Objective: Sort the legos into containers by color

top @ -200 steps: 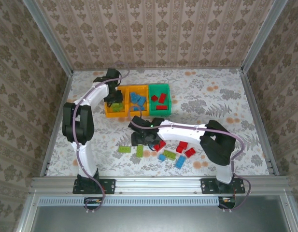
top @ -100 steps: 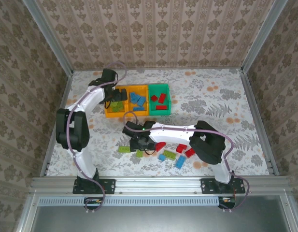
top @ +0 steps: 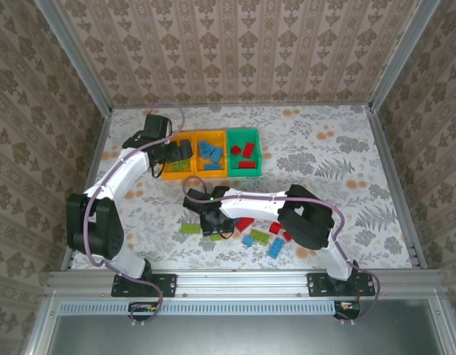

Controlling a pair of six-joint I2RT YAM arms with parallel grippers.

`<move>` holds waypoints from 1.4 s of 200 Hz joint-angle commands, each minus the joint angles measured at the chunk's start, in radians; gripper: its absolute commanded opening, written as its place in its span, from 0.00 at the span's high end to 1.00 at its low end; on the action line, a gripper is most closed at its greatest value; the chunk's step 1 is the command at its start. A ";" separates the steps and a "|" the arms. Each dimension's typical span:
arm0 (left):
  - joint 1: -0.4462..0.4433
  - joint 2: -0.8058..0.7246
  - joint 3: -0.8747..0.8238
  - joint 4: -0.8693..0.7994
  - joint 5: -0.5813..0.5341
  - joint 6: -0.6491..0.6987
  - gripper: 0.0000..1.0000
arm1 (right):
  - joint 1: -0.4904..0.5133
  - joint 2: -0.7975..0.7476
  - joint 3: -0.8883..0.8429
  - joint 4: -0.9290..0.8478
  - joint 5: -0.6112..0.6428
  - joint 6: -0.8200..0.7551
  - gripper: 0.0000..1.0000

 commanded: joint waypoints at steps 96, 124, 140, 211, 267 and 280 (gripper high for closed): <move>0.068 -0.295 -0.316 -0.042 -0.106 -0.120 0.00 | -0.171 -0.114 0.007 0.279 -0.137 -0.096 0.67; 0.073 -0.375 -0.388 -0.050 -0.106 -0.111 0.00 | -0.255 -0.077 0.094 0.369 -0.182 -0.123 0.66; 0.073 -0.397 -0.428 -0.053 -0.072 -0.104 0.00 | -0.297 -0.036 0.165 0.415 -0.222 -0.126 0.66; 0.009 -0.461 -0.596 -0.031 0.058 -0.130 0.00 | -0.383 0.244 0.542 0.532 -0.421 -0.030 0.65; -0.115 -0.509 -0.659 -0.029 0.057 -0.160 0.00 | -0.401 0.404 0.707 0.567 -0.434 0.075 0.57; -0.144 -0.507 -0.668 -0.028 0.057 -0.171 0.00 | -0.402 0.421 0.734 0.552 -0.427 0.078 0.53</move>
